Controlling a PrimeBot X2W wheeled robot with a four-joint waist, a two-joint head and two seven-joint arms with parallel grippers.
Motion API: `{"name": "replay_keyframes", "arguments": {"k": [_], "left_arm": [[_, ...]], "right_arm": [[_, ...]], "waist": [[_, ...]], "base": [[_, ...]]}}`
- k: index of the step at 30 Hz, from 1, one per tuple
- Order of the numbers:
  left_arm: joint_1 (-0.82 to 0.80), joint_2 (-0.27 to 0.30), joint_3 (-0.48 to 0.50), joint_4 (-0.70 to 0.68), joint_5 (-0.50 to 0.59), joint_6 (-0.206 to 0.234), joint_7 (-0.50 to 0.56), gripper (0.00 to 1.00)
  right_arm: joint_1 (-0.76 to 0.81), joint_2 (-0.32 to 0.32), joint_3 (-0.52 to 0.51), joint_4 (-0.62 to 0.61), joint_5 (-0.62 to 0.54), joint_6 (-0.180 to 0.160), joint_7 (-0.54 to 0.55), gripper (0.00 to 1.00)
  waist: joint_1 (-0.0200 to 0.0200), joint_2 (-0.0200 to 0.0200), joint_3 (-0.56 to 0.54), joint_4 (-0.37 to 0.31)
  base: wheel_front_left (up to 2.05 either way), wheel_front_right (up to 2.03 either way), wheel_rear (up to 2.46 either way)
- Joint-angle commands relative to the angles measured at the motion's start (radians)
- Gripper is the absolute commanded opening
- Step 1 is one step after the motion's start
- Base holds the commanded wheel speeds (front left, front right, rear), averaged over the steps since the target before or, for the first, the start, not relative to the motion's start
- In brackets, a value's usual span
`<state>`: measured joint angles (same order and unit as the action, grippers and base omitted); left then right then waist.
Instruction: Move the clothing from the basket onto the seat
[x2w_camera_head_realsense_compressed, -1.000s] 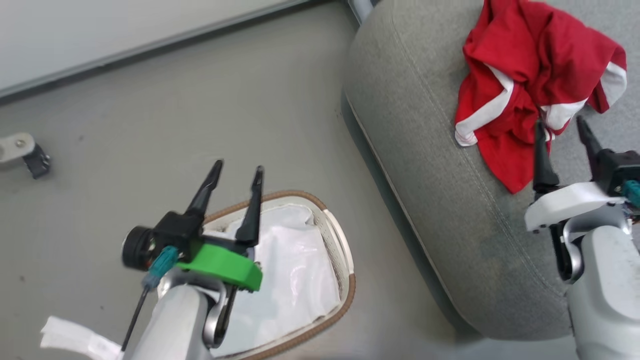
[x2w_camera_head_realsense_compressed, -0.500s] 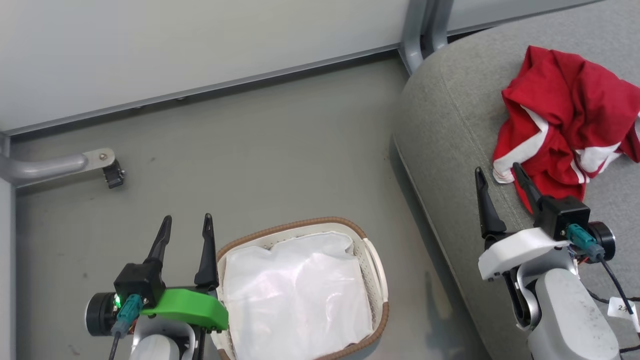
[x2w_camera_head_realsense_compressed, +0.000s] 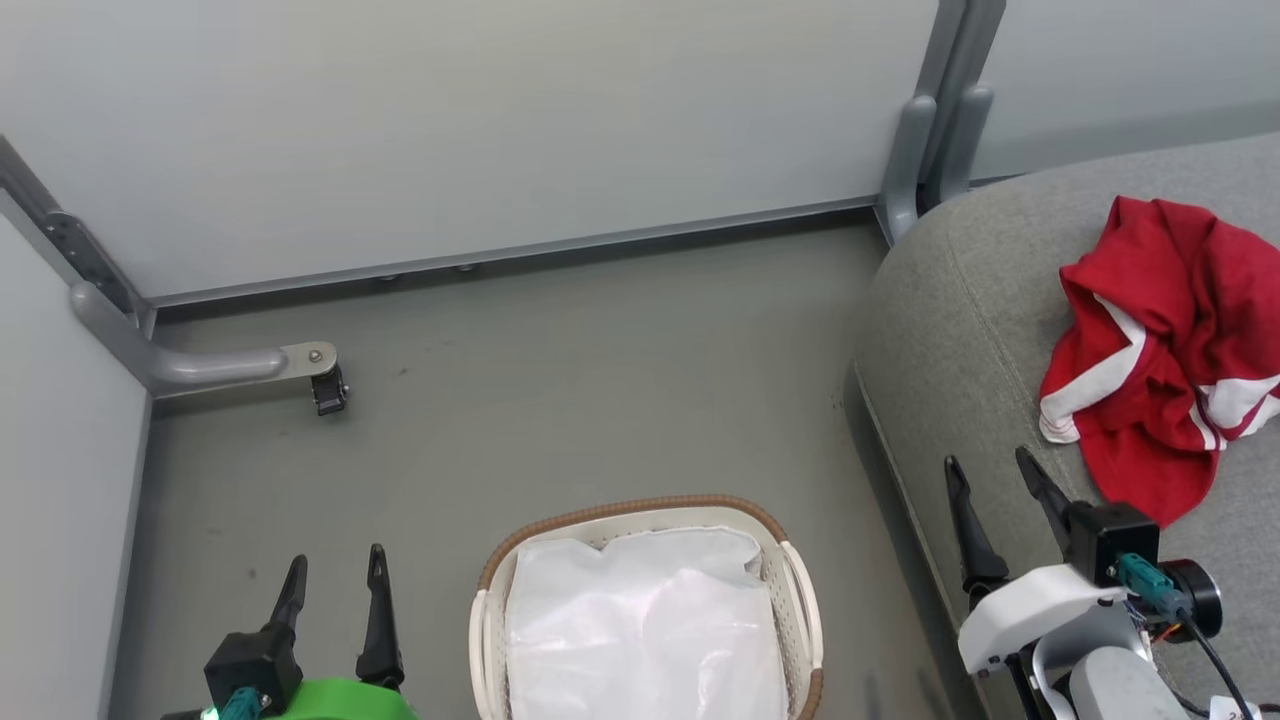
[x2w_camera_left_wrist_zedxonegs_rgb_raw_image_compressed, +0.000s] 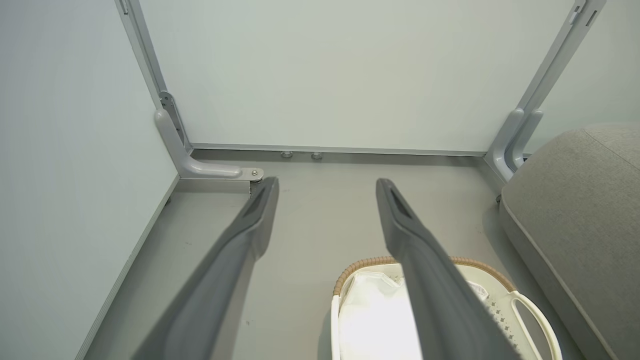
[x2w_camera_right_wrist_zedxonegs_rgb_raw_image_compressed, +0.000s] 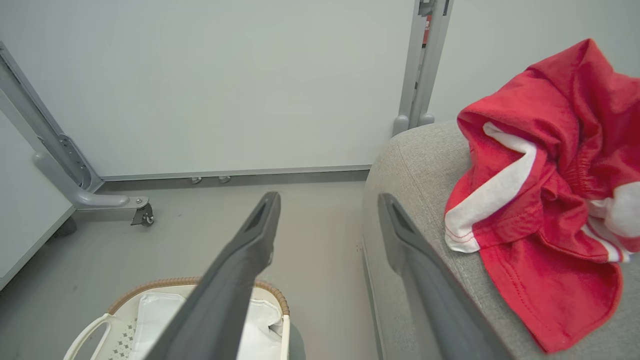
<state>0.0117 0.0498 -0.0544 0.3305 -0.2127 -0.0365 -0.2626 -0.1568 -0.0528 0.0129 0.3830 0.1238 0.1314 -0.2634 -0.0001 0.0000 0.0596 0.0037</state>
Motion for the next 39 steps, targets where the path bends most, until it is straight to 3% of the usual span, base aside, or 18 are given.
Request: {"name": "replay_keyframes", "arguments": {"k": [1, 7, 8, 12, 39], "left_arm": [[0.021, 0.002, 0.008, 0.000, -0.008, -0.006, -0.003, 1.00], [0.050, 0.002, 0.024, -0.001, -0.043, -0.020, -0.003, 1.00], [0.038, 0.000, 0.022, 0.000, -0.041, -0.018, 0.000, 0.00], [0.040, -0.004, 0.021, 0.036, -0.045, -0.018, 0.008, 0.00], [-0.017, -0.002, 0.070, -0.005, -0.490, -0.043, 0.129, 0.00]], "right_arm": [[0.025, -0.002, -0.002, 0.002, 0.004, -0.001, -0.002, 1.00], [0.065, 0.000, 0.000, 0.009, 0.014, -0.001, -0.002, 1.00], [0.055, 0.003, 0.000, 0.009, 0.011, 0.000, 0.000, 0.00], [0.070, 0.012, -0.001, 0.042, 0.015, 0.000, 0.004, 0.00], [0.061, 0.008, -0.043, -0.020, 0.500, 0.000, 0.127, 0.00]], "waist": [[0.0001, 0.0000, -0.029, 0.025], [0.0001, 0.0000, -0.041, 0.037], [0.0001, 0.0000, -0.038, 0.033], [0.0001, 0.0000, -0.039, 0.034], [0.0001, 0.0000, -0.042, 0.026]], "base": [[0.00, 0.00, 0.00], [0.00, 0.00, 0.00], [0.00, 0.00, 0.00], [0.00, 0.00, 0.00], [0.00, 0.00, 0.00]]}}
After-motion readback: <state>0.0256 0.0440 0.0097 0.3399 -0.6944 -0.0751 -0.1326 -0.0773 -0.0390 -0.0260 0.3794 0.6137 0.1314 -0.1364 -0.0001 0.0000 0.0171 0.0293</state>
